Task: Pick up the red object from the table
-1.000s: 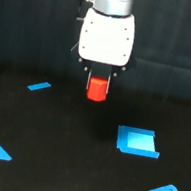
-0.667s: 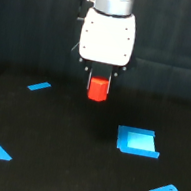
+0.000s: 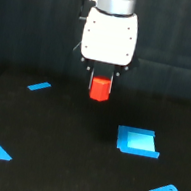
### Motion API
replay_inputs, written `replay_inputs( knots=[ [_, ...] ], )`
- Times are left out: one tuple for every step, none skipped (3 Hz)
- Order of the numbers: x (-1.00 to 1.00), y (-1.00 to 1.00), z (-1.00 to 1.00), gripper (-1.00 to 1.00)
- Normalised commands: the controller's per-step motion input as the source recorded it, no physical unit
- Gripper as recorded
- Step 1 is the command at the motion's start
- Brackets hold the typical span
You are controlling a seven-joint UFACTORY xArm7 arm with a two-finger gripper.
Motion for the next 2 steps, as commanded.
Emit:
replay_inputs(
  knots=[
    [0.00,-0.07,0.00,-1.00],
    [0.01,-0.02,0.10,-1.00]
  ],
)
